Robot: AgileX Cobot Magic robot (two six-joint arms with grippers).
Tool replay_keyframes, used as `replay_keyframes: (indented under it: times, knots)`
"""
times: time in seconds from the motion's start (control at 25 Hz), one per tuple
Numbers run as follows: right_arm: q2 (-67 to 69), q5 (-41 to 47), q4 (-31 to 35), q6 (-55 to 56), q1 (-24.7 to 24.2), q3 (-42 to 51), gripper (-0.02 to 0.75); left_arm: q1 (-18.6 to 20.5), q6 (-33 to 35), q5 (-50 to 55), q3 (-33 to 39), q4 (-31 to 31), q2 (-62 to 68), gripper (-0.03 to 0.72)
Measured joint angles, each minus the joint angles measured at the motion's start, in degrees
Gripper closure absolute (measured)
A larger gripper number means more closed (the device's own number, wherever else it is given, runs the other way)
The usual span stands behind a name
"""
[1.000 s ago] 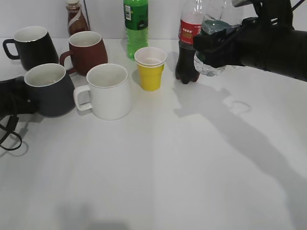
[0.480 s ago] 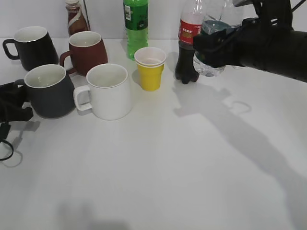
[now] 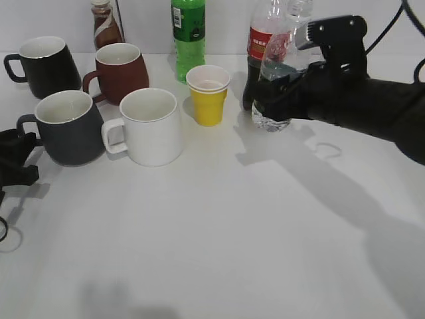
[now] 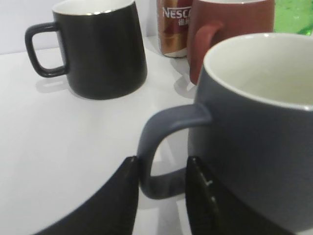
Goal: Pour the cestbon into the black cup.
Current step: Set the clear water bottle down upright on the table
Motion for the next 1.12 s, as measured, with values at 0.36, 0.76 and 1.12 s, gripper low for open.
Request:
replay_keyframes:
  times: [0.36,0.76,1.12]
  knots:
    - [5.6,-4.3,0.5,-0.4,0.0,0.0,0.278,0.0,0.0,0.0,2.3,1.4,-0.8,0.389]
    - [9.2,-8.6,1.3,-2.6,0.0,0.5,0.278,0.0,-0.1,0.1,5.5,-1.5,-8.3,0.379]
    - [9.4,-8.3,-2.2,-3.6,0.0,2.9,0.275,0.0,-0.1,0.0,5.5,0.7,-12.8,0.379]
